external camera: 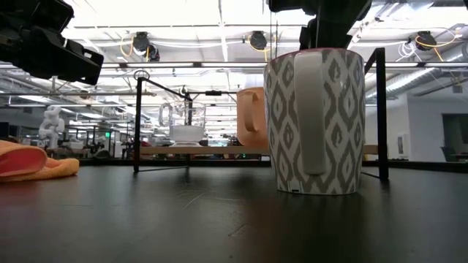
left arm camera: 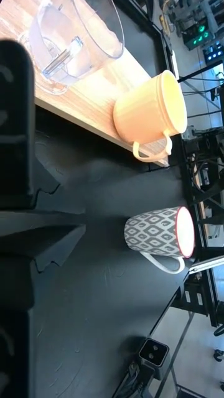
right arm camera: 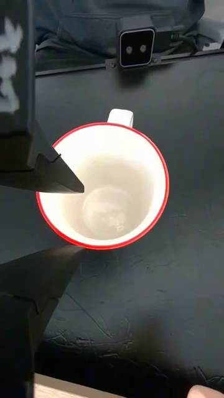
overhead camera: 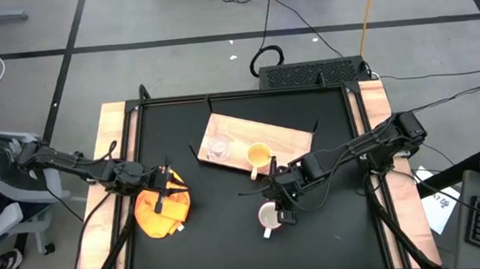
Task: Stack small to large cups/mugs on shelf
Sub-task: Put the gray patterned mug on the shelf
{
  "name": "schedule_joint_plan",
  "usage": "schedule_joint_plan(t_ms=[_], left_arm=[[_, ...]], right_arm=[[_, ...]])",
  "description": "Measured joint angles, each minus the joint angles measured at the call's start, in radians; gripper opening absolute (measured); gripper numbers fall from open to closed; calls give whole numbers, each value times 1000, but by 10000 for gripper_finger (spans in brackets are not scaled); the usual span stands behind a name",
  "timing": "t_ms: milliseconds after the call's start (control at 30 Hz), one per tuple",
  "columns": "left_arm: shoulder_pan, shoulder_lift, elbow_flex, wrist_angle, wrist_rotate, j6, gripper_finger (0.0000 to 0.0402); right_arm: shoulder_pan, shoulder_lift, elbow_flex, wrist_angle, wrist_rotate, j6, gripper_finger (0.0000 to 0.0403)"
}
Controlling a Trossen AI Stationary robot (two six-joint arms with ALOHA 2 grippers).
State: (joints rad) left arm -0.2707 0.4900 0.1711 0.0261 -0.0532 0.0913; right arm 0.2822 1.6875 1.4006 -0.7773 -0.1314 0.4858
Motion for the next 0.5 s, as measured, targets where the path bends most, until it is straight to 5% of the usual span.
schedule_joint_plan(t_ms=[500], left_arm=[[0, 0, 0, 0, 0, 1, 63]], right_arm=[[7, -1, -72, 47, 3, 49, 141]])
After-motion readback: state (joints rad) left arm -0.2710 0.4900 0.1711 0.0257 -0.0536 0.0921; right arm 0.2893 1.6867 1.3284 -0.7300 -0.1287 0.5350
